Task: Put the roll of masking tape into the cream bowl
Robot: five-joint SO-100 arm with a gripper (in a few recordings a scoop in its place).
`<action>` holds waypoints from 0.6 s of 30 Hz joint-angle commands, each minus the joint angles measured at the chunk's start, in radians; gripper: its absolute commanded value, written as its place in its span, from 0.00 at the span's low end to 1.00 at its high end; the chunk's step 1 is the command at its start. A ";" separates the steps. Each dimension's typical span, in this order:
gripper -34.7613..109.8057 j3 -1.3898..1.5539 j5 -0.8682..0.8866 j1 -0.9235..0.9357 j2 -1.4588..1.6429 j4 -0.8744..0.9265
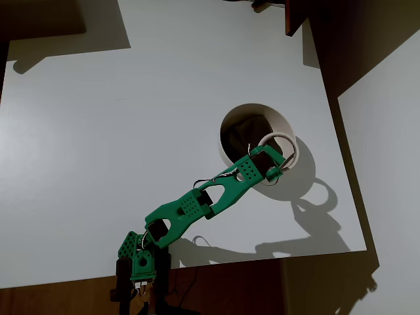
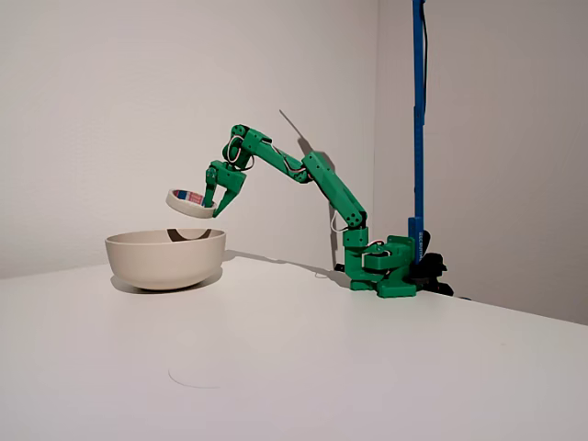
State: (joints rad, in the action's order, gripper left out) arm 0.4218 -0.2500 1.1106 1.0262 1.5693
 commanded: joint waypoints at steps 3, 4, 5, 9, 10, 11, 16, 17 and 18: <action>0.18 -0.051 -0.002 -0.051 0.021 0.021; 0.18 -0.051 0.000 -0.058 0.014 0.011; 0.18 -0.051 0.000 -0.064 0.003 -0.005; 0.18 -0.051 -0.018 -0.072 -0.023 -0.064; 0.18 -0.051 -0.025 -0.077 -0.028 -0.069; 0.18 -0.051 -0.025 -0.083 -0.032 -0.074; 0.18 -0.051 -0.018 -0.121 -0.041 -0.080; 0.18 -0.051 -0.017 -0.124 -0.046 -0.089; 0.18 -0.051 -0.014 -0.127 -0.052 -0.098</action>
State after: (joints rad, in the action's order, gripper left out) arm 0.4218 -0.2577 0.9848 0.9296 1.4926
